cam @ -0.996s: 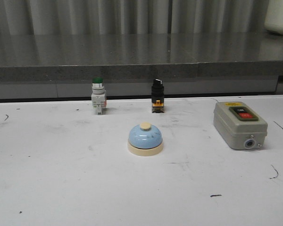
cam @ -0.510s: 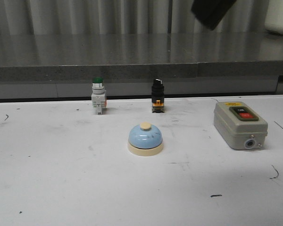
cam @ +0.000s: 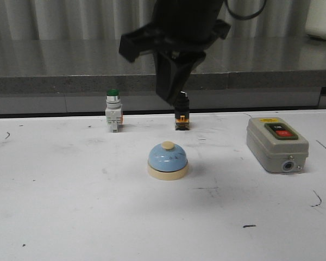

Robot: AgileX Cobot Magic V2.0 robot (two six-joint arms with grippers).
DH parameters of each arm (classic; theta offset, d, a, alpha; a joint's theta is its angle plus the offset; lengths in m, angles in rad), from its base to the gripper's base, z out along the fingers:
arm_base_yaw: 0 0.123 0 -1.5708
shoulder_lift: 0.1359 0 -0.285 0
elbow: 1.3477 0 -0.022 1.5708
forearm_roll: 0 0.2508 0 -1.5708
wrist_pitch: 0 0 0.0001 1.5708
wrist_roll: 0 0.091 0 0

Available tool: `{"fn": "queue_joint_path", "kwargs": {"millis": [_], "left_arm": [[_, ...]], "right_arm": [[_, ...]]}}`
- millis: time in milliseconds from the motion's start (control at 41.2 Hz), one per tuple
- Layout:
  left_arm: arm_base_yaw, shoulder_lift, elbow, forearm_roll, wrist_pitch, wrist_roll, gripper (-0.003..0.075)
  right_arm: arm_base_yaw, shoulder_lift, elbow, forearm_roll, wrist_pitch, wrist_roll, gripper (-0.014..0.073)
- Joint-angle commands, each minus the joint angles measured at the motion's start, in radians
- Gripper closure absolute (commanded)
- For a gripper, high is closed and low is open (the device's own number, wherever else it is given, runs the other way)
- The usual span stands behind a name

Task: Place and press bell with both arms
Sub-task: 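Lower the closed right gripper onto the bell's cream button, then raise the right gripper away from the bell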

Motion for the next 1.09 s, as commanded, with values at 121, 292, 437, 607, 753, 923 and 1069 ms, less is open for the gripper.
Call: {"fn": "queue_joint_path", "kwargs": {"millis": [121, 292, 437, 607, 753, 923, 1069], "left_arm": [[0.0, 0.01, -0.023, 0.0, -0.083, 0.003, 0.0133], [0.0, 0.01, -0.023, 0.0, -0.083, 0.003, 0.0133], [0.0, 0.01, -0.023, 0.0, -0.083, 0.003, 0.0133], [0.0, 0.01, -0.023, 0.0, -0.083, 0.003, 0.0133], [0.0, 0.01, -0.023, 0.0, -0.083, 0.003, 0.0133], [0.0, 0.01, -0.023, 0.0, -0.083, 0.003, 0.0133], [0.0, 0.01, -0.023, 0.0, -0.083, 0.003, 0.0133]], "right_arm": [[-0.005, 0.097, -0.05, -0.074, -0.071, -0.011, 0.0662], [-0.005, 0.091, -0.071, -0.098, -0.032, -0.003, 0.0662], [0.0, -0.036, -0.061, -0.094, -0.027, -0.003, 0.0662], [-0.02, -0.227, 0.047, -0.091, -0.072, 0.002, 0.0662], [-0.066, -0.41, 0.189, -0.061, -0.118, 0.002, 0.0662], [-0.126, -0.599, 0.328, -0.017, -0.145, 0.002, 0.0662], [-0.131, -0.748, 0.441, -0.007, -0.16, 0.002, 0.0662]]}}
